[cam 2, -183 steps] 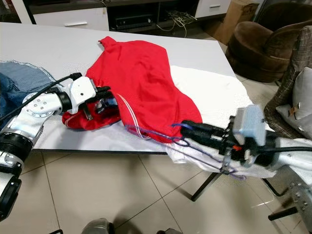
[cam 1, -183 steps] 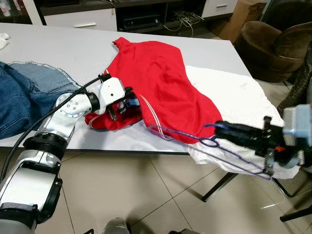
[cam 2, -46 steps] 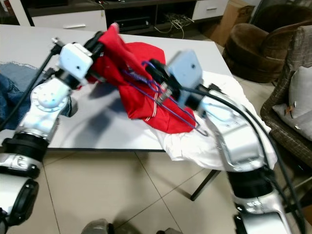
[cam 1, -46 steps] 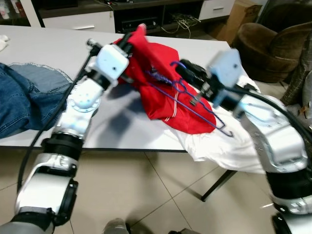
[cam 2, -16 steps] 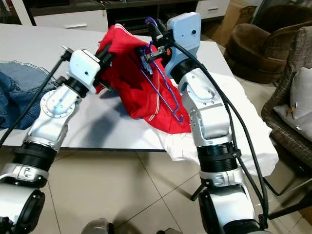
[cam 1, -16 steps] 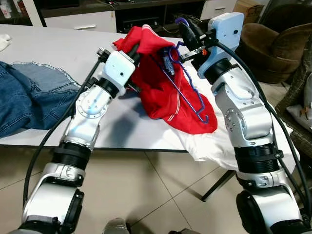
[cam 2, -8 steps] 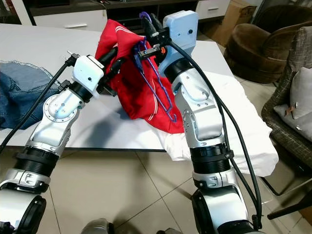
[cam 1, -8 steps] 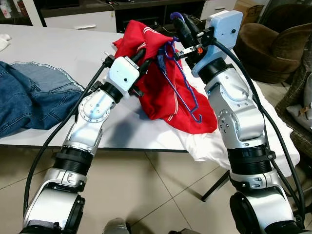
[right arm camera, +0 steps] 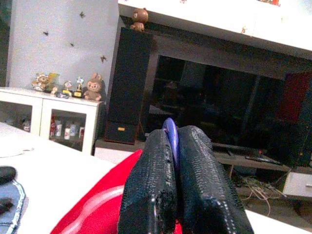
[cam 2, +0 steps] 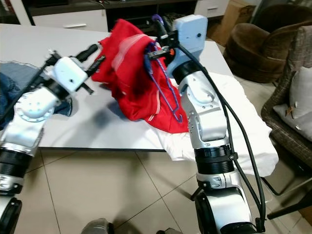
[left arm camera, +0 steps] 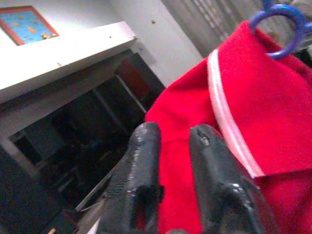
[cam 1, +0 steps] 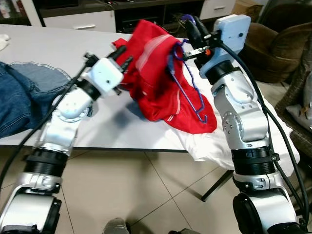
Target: Hang hanger
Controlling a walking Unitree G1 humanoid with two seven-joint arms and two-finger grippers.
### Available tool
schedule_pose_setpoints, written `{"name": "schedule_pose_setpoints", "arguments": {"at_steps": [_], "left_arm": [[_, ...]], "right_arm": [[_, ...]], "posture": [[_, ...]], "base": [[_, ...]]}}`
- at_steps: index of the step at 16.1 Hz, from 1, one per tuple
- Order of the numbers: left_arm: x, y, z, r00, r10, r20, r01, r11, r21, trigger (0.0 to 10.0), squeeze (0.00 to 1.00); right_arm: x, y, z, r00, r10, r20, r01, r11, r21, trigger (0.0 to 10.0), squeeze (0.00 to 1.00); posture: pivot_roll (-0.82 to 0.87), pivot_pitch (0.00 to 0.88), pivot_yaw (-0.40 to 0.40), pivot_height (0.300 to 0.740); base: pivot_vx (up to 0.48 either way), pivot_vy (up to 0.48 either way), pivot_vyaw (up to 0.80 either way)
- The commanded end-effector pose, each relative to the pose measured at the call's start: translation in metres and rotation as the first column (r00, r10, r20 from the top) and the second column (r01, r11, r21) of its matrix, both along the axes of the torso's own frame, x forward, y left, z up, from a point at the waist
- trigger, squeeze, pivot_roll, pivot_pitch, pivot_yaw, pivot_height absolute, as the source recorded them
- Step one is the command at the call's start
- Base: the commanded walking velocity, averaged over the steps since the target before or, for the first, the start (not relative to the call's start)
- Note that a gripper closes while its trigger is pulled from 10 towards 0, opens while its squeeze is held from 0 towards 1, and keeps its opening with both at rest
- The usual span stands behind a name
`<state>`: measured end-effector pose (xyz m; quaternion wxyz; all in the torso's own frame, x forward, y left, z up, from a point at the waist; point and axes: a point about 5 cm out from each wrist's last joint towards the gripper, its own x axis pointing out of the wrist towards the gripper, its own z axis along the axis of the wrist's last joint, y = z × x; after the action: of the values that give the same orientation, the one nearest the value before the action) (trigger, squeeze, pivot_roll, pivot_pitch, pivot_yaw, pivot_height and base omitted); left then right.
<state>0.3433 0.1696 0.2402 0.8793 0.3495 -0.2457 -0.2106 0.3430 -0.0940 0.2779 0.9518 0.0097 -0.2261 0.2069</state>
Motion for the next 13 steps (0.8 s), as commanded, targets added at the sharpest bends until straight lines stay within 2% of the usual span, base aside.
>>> {"name": "schedule_pose_setpoints", "arguments": {"at_steps": [1,4,5,6,9,13], "left_arm": [[-0.003,-0.003,0.003,1.000,-0.026,0.018,0.026,1.000,0.012,10.0,1.00],[-0.002,0.000,0.004,1.000,0.008,0.015,-0.008,1.000,-0.019,10.0,1.00],[-0.002,-0.001,0.002,1.000,-0.002,-0.001,0.002,1.000,-0.020,10.0,0.29],[-0.001,-0.003,-0.008,0.999,-0.018,-0.033,0.017,0.999,-0.032,10.0,0.00],[0.002,-0.002,-0.010,1.000,0.003,0.018,-0.003,1.000,0.012,10.0,0.00],[0.004,-0.001,0.004,0.995,-0.026,0.099,0.013,0.992,0.128,10.0,0.00]], "right_arm": [[-0.001,-0.004,0.006,0.999,-0.020,0.039,0.019,1.000,0.016,10.0,0.00],[0.000,-0.004,0.007,0.999,-0.022,0.040,0.021,1.000,0.022,10.0,0.00],[0.000,-0.004,0.008,0.999,-0.022,0.040,0.021,0.999,0.025,10.0,0.00],[-0.002,-0.002,0.010,0.999,0.014,0.043,-0.016,0.999,0.037,10.0,0.00],[-0.018,0.012,0.012,0.979,0.184,0.087,-0.184,0.983,-0.016,10.0,0.00],[-0.030,0.021,0.009,0.955,0.277,0.102,-0.268,0.959,-0.094,10.0,0.00]], "posture": [[0.14,0.013,-0.069,0.740],[0.14,0.013,-0.072,0.740],[0.14,0.011,-0.072,0.740],[0.14,0.010,-0.070,0.740],[0.14,0.009,-0.069,0.740],[0.13,0.009,-0.064,0.740]], "base": [[0.000,0.000,0.00],[0.000,0.000,0.00],[0.000,0.000,0.00],[0.000,0.000,0.00],[0.000,0.000,0.00],[0.000,0.000,0.00]]}}
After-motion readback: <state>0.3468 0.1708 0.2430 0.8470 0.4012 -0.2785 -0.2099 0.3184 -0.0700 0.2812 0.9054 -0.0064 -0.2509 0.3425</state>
